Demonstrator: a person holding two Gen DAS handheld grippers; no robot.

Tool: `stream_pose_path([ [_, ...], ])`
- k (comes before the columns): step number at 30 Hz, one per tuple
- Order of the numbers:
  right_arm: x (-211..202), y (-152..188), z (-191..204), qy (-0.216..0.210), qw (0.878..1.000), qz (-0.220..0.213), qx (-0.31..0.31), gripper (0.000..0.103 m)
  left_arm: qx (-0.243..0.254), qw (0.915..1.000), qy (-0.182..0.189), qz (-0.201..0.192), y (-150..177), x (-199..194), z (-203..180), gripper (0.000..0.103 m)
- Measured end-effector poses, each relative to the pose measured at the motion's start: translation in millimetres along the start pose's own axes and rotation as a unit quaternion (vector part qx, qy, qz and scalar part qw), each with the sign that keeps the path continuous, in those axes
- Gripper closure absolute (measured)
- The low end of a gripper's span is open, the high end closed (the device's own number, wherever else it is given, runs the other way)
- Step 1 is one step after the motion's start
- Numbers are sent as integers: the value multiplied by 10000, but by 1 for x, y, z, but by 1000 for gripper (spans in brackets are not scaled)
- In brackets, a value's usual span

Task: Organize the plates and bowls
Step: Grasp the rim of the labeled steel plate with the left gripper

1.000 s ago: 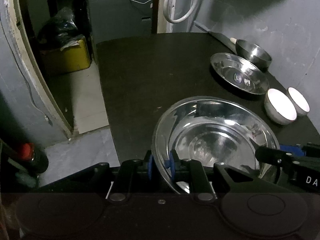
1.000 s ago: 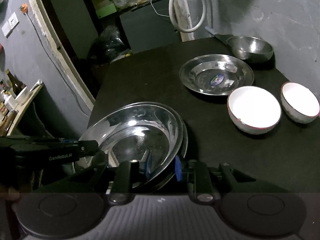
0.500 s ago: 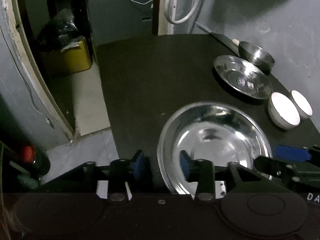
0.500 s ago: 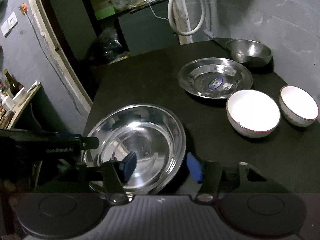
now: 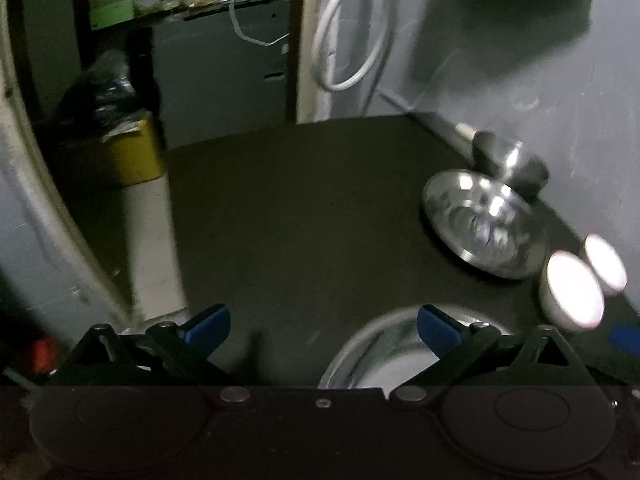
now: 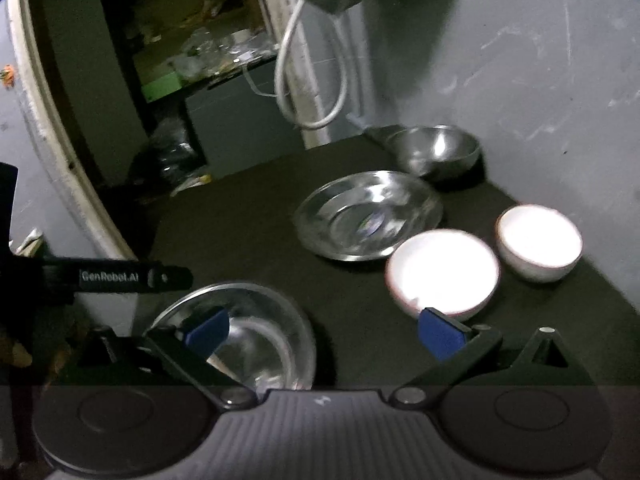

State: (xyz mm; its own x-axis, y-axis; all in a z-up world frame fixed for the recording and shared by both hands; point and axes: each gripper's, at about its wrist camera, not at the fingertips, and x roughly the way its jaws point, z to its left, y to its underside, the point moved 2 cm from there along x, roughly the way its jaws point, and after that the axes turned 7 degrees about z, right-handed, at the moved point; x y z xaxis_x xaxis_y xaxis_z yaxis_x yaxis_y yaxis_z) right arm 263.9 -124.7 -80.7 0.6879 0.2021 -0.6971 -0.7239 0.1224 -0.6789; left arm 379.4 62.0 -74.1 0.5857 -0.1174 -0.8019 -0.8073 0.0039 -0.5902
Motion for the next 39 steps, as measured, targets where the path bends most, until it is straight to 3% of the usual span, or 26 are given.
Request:
stream_pose_path([
  [9,39,-60,-38,607,9980,-117,97,0,74,9956,924,-136,-65,61,-23,1],
  [15,78,-82,-54,1078,9938,165,-234,0,161,9956,914,-126,-87,90,-45,1],
  [24,115,-92,-51,1346,9842,477,-1043,1,-315,9946,982,129,-86,106,-47,1],
  [27,122,-94,-51,1353,9833,580,-1066,9,-406,9926,1134,178,-84,109,-46,3],
  [33,129,-96,-55,1285,9844,727,-953,29,-259,9904,1318,311,-82,111,-48,25],
  [36,135,-96,-56,1262,9839,820,-960,45,-175,9877,1505,377,-81,112,-51,42],
  [39,139,-94,-56,1269,9829,898,-989,53,-152,9849,1651,496,-79,115,-50,59],
])
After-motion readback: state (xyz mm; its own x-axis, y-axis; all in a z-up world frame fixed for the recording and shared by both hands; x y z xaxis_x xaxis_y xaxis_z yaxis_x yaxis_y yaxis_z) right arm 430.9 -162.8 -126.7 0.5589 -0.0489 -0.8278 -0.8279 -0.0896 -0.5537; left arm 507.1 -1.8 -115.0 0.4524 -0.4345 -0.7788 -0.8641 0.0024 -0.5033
